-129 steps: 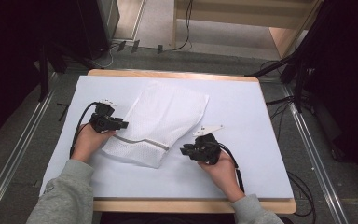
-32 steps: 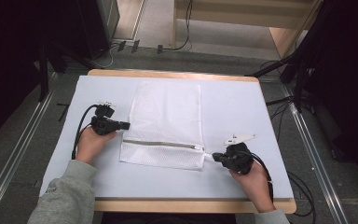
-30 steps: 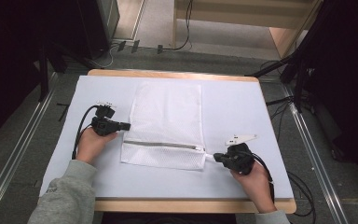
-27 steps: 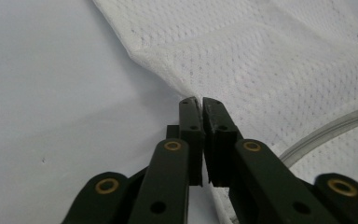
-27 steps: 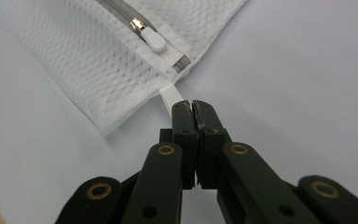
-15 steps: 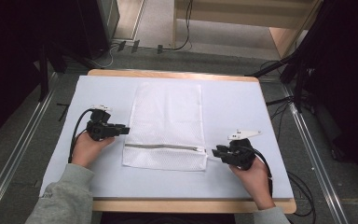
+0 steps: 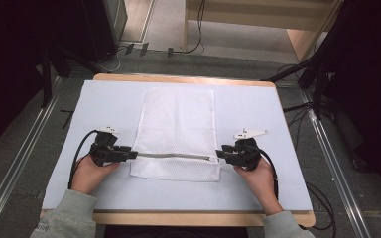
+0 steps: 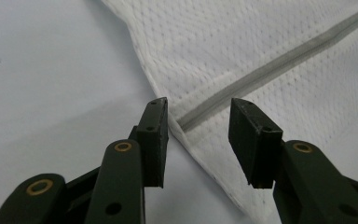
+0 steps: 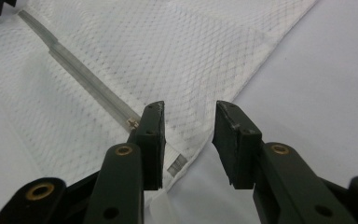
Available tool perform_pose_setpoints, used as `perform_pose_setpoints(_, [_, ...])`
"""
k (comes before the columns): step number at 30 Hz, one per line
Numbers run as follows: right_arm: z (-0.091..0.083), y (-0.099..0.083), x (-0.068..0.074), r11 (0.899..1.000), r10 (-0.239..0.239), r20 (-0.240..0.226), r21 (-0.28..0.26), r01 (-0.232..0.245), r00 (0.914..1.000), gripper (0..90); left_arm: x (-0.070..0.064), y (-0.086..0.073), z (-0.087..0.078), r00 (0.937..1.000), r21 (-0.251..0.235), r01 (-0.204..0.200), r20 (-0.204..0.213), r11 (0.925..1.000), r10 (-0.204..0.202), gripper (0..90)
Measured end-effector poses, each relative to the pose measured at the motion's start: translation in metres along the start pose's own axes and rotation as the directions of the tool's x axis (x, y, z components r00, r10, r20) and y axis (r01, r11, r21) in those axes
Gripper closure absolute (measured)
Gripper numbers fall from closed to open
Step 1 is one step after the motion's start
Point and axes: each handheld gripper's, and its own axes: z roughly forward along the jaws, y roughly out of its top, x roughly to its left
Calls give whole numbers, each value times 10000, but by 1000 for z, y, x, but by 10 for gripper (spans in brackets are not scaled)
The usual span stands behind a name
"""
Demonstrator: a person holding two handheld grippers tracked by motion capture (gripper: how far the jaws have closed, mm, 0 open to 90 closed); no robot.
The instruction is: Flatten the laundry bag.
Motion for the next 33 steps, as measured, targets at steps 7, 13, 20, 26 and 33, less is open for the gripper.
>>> perform_pose_setpoints(7, [13,1,-5,9990,45,179,452,-53,9998,647,-2,-6,5,10000,96,58,-78,9999,-57,642])
perform_pose_setpoints(13, [28,2,-6,9957,-9,336,930,-22,9994,642,-7,-8,10,9998,297,161,124,9994,-165,846])
perform_pose_setpoints(20, [32,4,-3,9935,-236,591,1130,168,9980,819,-13,-8,10,9994,635,46,333,9980,-67,900])
perform_pose_setpoints(26, [30,3,-3,9901,-23,174,1401,-2,9998,895,-15,-15,5,9984,764,45,550,9971,-87,900])
perform_pose_setpoints(33, [23,2,-2,9906,153,64,1357,-160,9999,876,-9,-17,-2,9991,471,194,378,9987,-212,894])
